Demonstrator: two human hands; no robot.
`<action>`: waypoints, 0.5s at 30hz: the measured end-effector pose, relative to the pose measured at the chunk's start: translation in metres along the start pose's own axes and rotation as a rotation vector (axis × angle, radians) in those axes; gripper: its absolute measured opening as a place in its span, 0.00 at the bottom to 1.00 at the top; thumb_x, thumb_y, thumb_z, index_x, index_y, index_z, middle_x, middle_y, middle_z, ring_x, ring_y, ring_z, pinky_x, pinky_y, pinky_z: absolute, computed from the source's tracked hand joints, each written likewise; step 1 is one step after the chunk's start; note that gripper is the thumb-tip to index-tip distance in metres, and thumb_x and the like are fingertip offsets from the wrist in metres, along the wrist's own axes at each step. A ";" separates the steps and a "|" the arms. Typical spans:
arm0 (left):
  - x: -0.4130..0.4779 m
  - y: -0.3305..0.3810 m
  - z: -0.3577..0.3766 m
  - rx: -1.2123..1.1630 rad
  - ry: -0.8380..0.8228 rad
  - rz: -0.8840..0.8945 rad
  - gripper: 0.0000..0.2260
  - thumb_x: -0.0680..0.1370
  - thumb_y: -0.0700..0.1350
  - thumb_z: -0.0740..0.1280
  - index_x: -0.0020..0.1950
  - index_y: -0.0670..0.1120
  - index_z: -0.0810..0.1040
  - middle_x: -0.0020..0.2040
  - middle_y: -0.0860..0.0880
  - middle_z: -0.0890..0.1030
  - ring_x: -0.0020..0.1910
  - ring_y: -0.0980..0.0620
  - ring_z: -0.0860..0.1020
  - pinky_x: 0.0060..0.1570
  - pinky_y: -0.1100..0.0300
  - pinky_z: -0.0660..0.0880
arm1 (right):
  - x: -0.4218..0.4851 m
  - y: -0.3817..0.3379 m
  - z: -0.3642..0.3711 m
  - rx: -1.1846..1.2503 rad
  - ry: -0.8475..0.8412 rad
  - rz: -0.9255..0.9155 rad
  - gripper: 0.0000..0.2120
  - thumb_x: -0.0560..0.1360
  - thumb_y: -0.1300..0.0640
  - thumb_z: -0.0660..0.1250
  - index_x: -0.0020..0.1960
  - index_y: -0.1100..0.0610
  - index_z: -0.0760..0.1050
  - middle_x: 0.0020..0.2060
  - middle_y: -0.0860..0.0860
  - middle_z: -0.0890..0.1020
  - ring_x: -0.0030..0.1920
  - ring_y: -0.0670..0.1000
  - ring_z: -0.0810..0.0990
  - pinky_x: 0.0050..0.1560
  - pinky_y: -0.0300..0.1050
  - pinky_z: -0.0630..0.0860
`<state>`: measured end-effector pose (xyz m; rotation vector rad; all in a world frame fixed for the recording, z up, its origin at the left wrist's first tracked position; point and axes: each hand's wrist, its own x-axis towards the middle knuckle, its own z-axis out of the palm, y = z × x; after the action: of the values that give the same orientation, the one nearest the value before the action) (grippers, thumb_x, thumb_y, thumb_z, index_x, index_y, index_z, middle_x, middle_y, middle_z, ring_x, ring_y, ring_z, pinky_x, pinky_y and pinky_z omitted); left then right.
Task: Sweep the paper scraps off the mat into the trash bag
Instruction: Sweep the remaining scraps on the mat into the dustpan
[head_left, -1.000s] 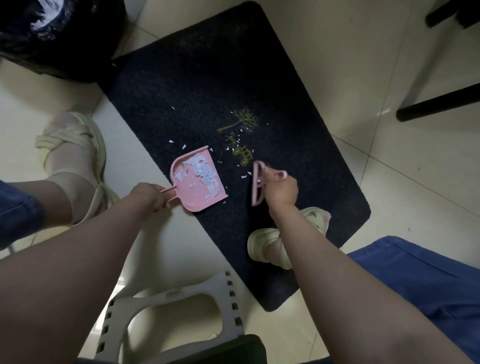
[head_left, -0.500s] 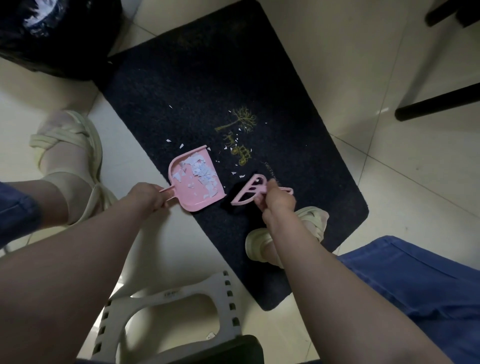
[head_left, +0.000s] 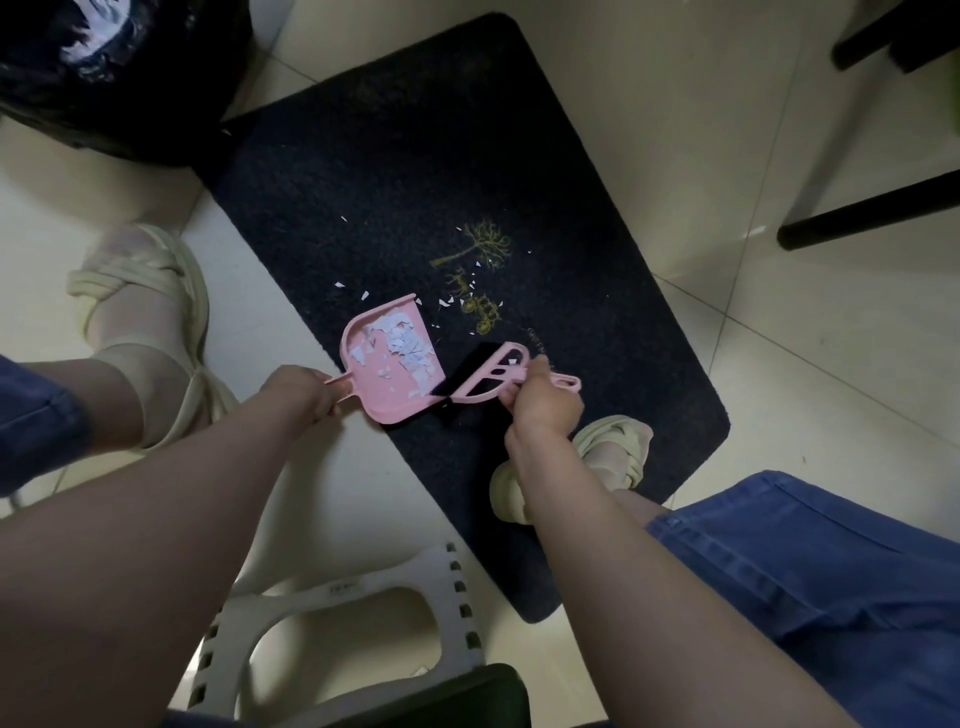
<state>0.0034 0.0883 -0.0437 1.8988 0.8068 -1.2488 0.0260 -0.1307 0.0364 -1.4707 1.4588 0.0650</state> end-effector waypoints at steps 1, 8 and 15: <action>-0.001 0.000 0.000 0.013 -0.004 -0.001 0.18 0.79 0.56 0.63 0.36 0.45 0.77 0.41 0.44 0.77 0.29 0.48 0.66 0.32 0.60 0.64 | 0.003 -0.001 -0.003 0.006 0.047 -0.006 0.13 0.78 0.51 0.67 0.42 0.61 0.78 0.33 0.53 0.81 0.28 0.47 0.79 0.29 0.39 0.77; 0.000 0.000 0.001 0.049 -0.021 -0.009 0.19 0.79 0.57 0.61 0.36 0.45 0.76 0.39 0.44 0.75 0.31 0.47 0.66 0.37 0.59 0.65 | 0.008 -0.008 -0.013 0.026 -0.014 0.195 0.11 0.79 0.52 0.66 0.50 0.60 0.74 0.35 0.52 0.78 0.30 0.48 0.76 0.32 0.38 0.78; 0.004 -0.004 0.002 -0.062 -0.011 0.014 0.17 0.79 0.55 0.64 0.41 0.42 0.80 0.34 0.45 0.75 0.28 0.49 0.65 0.32 0.59 0.64 | 0.013 -0.003 -0.021 0.098 0.108 0.064 0.14 0.79 0.51 0.66 0.39 0.58 0.74 0.31 0.51 0.79 0.28 0.46 0.77 0.31 0.38 0.76</action>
<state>0.0008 0.0894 -0.0486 1.8439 0.8165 -1.2110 0.0194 -0.1542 0.0396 -1.3666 1.5738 -0.0467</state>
